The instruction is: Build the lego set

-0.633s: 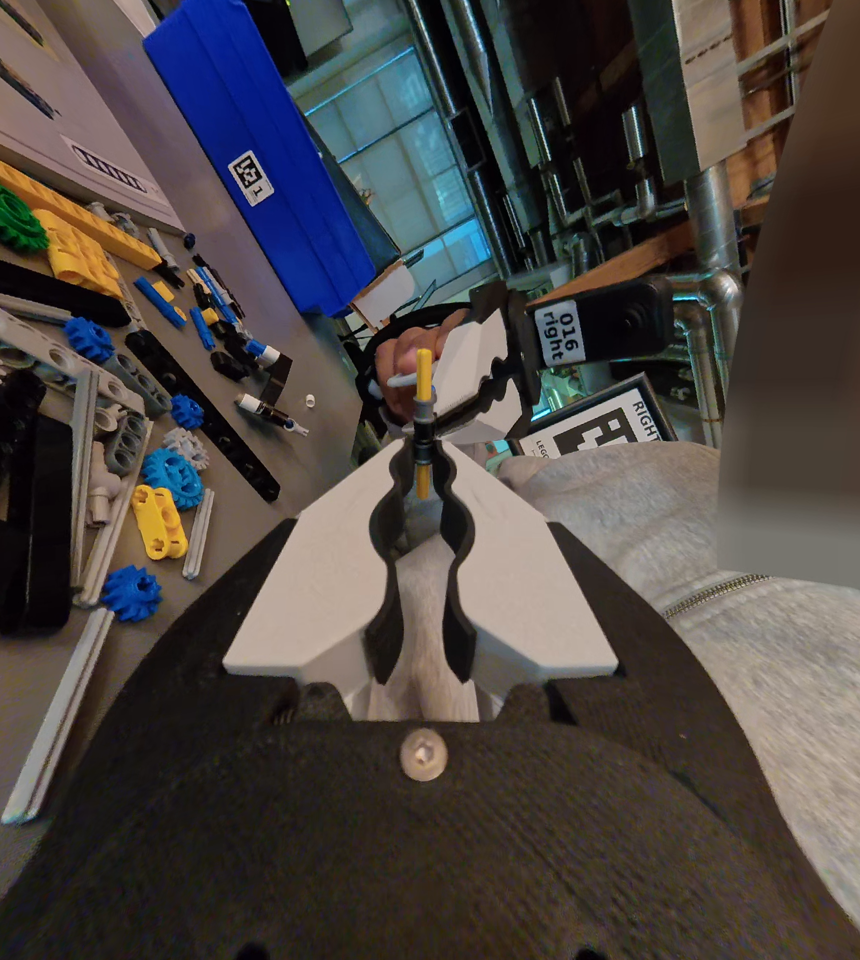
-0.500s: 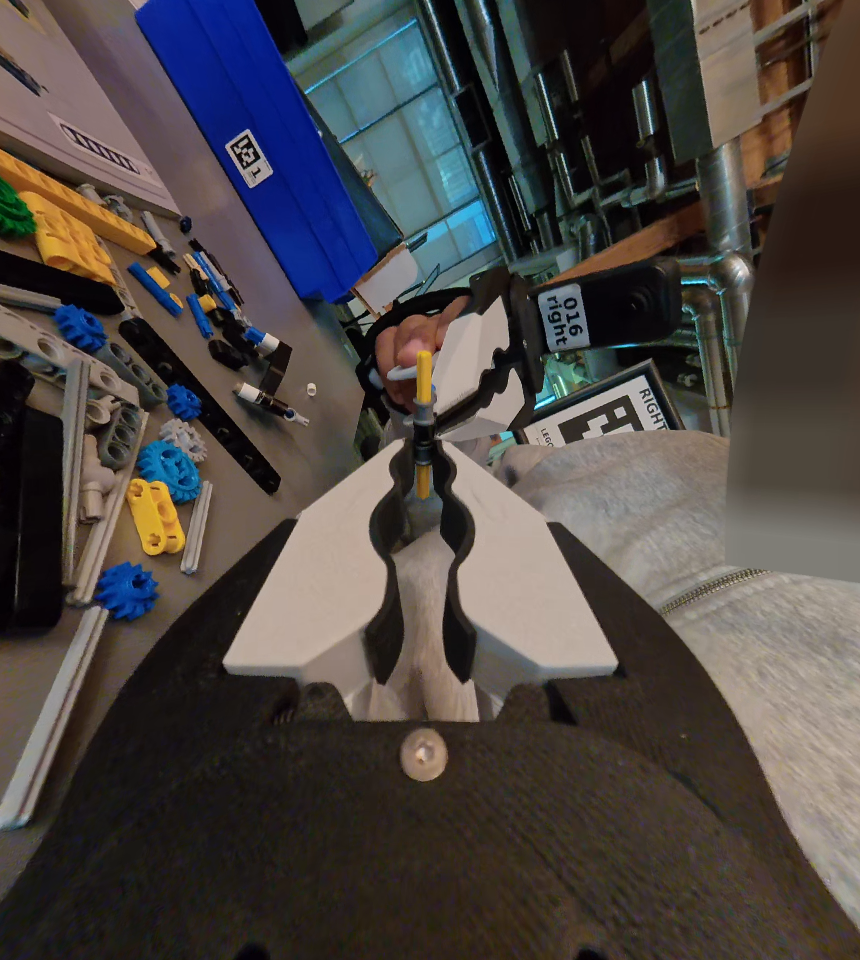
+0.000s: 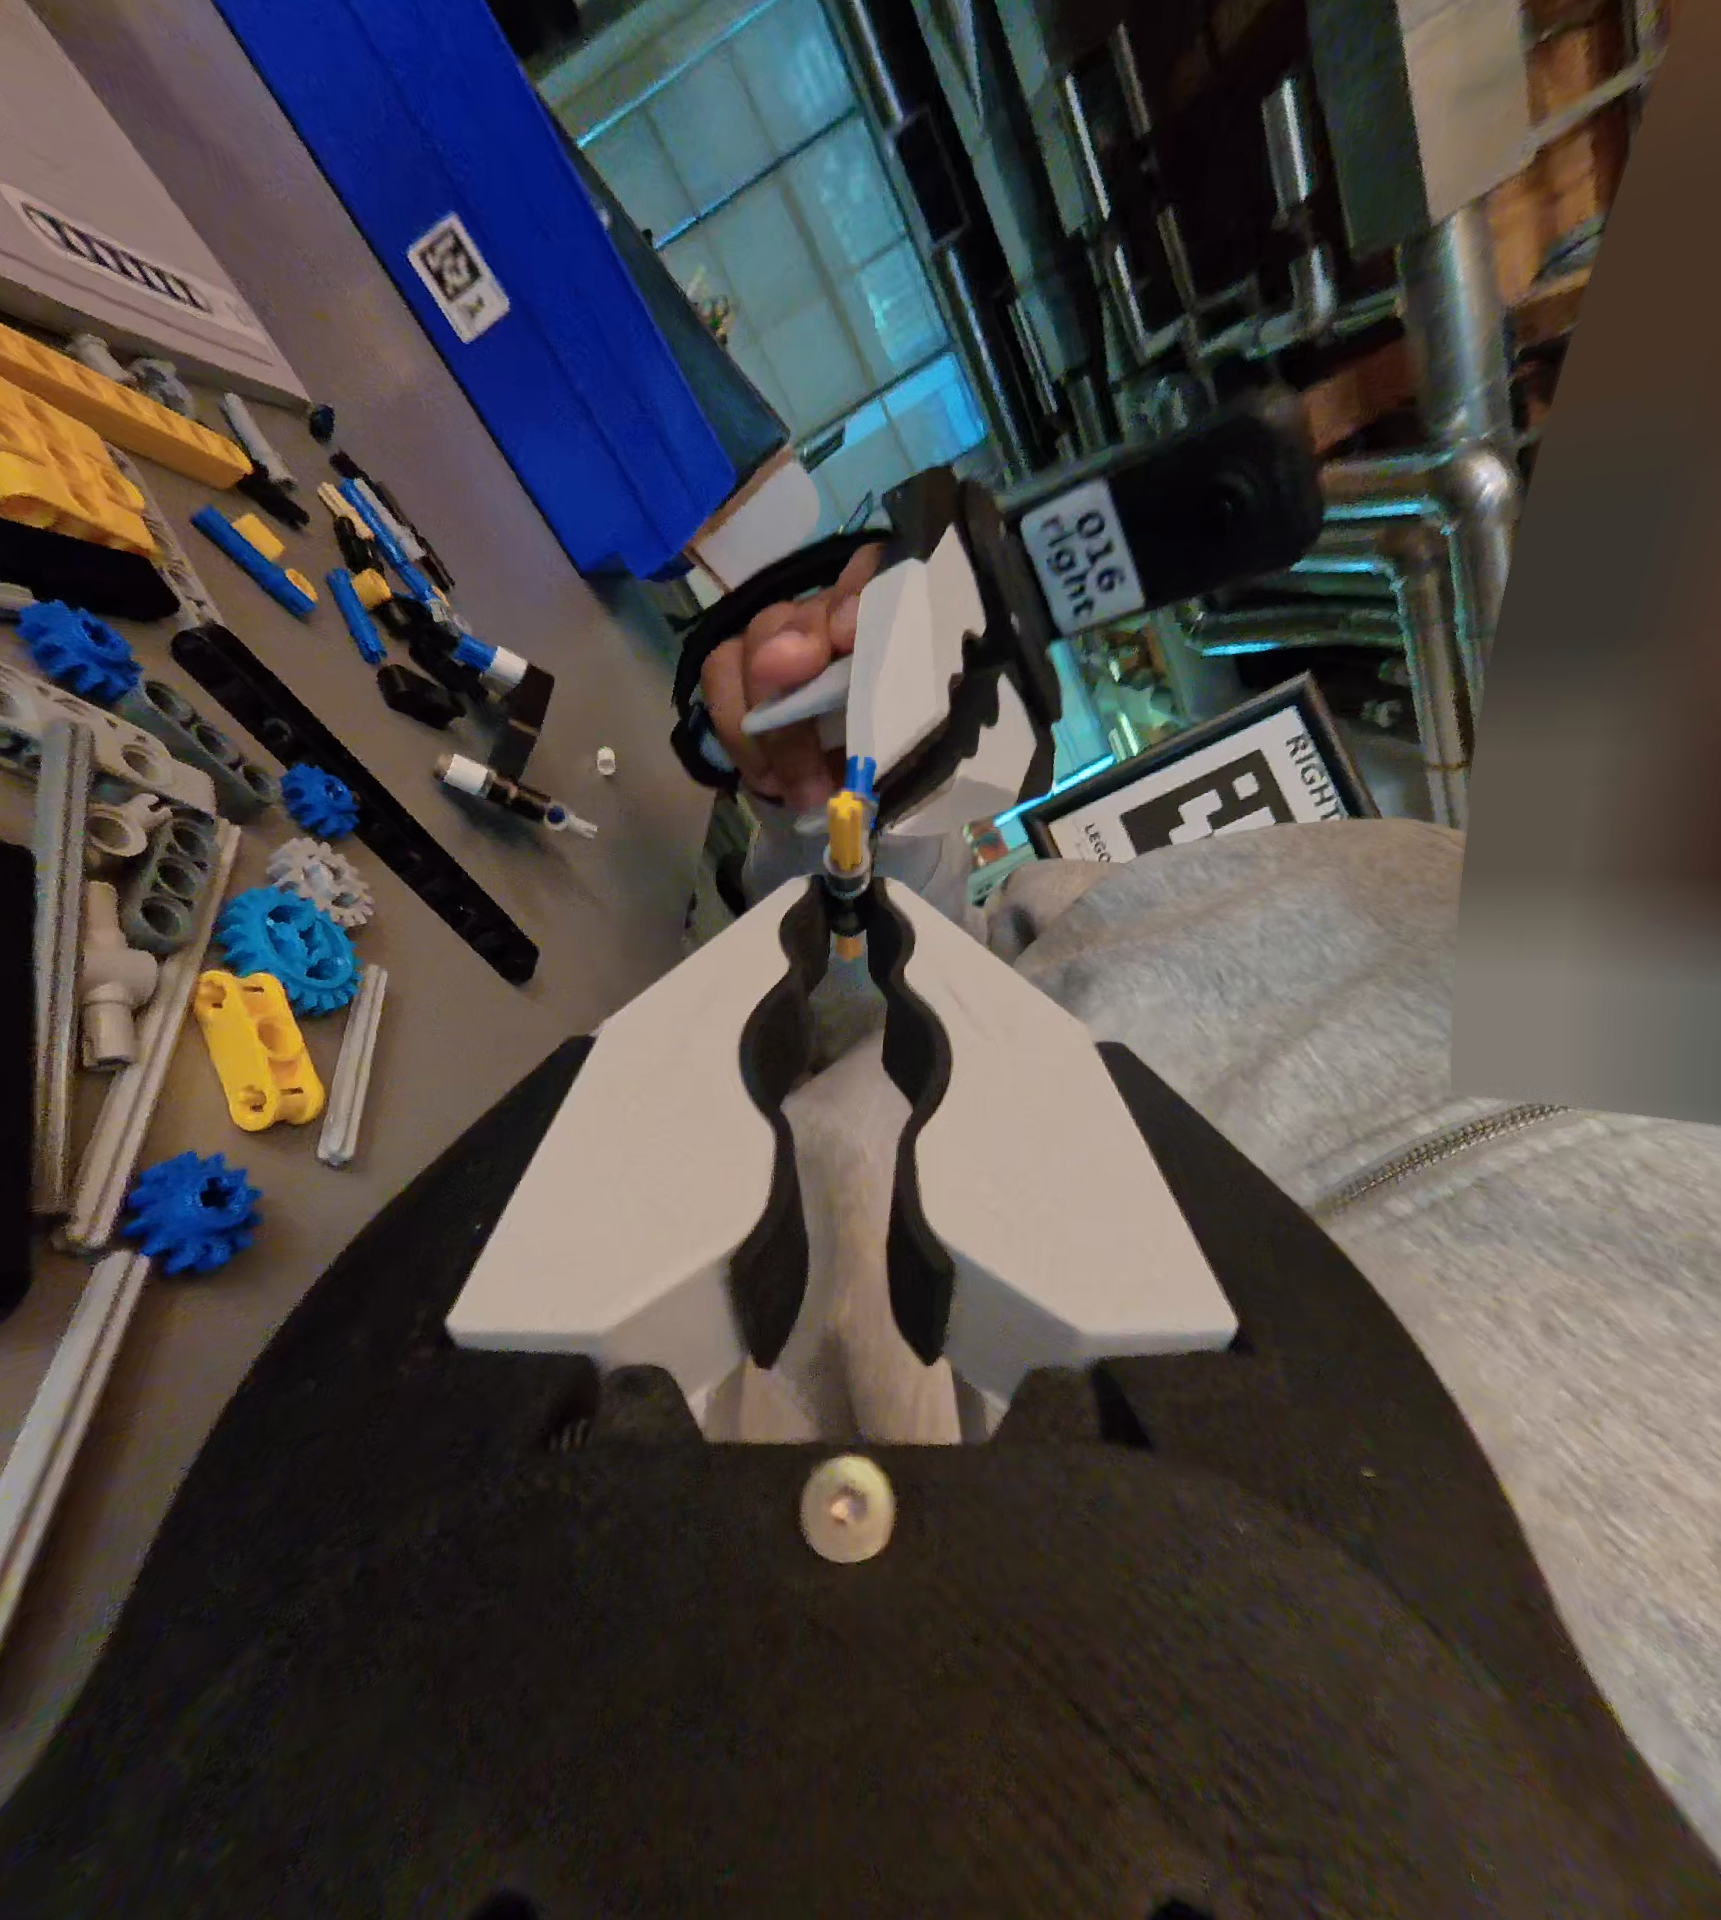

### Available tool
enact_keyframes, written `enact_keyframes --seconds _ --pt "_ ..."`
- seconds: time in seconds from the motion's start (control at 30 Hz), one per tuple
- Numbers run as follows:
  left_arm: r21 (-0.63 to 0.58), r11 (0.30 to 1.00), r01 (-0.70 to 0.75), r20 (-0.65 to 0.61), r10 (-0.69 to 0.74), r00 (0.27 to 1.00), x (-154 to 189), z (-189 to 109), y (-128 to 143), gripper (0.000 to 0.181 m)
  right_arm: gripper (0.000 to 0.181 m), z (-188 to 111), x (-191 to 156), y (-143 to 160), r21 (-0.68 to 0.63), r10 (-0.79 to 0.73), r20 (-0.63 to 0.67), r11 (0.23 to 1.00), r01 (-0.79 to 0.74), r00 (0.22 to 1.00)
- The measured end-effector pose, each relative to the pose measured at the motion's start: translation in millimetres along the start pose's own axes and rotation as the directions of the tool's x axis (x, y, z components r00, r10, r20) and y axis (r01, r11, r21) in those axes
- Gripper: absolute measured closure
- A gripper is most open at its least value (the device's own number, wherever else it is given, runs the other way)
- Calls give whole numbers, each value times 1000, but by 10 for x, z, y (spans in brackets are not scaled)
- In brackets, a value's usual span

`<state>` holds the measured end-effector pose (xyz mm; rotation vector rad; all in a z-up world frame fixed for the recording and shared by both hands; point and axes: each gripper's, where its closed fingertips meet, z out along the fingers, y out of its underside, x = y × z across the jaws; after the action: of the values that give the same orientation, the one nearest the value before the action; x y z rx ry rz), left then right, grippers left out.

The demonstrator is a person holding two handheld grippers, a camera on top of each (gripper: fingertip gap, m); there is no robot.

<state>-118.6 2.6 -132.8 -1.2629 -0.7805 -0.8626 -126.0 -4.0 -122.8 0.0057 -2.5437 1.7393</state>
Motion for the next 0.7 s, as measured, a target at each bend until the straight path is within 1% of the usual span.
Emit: enact_keyframes --seconds 0.07,0.13,0.17,0.23,0.27,0.33,0.43,0.5,0.53,0.6,0.63,0.7 --pt "36 999 7 -11 -7 1000 13 -18 -54 176 174 9 55 -45 36 -18 -51 999 20 999" --pt "86 996 19 -23 -17 1000 22 -52 -129 176 150 16 146 -37 30 -30 -115 999 33 993" --pt "107 994 30 -36 -26 999 34 -74 -162 176 145 17 178 -24 25 -30 -134 999 34 991" --pt "164 985 44 -35 -39 999 19 -118 -246 176 145 14 221 -36 44 -25 -163 999 32 986" --pt "207 977 48 -28 -43 999 3 -150 -305 176 141 13 244 -66 68 -15 -183 997 28 983" --pt "299 951 76 -32 -70 997 -18 -220 -422 176 120 10 314 -145 128 10 -249 992 23 969" --pt "407 902 144 -60 -130 990 -47 -288 -527 176 106 28 336 -254 184 -27 -358 978 99 933" --pt "452 881 138 -46 -131 990 -51 -316 -559 176 116 123 274 -264 145 -113 -390 973 182 914" --pt "448 886 118 -25 -119 993 -50 -304 -544 175 112 192 262 -235 102 -159 -399 971 216 903" --pt "426 902 71 15 -86 996 -34 -259 -508 176 111 293 271 -162 22 -217 -418 968 248 882" --pt "414 909 59 26 -76 997 -27 -233 -486 176 110 319 261 -165 20 -227 -422 966 259 878" --pt "409 911 56 26 -73 997 -16 -202 -459 176 119 333 236 -195 38 -228 -425 962 270 876"
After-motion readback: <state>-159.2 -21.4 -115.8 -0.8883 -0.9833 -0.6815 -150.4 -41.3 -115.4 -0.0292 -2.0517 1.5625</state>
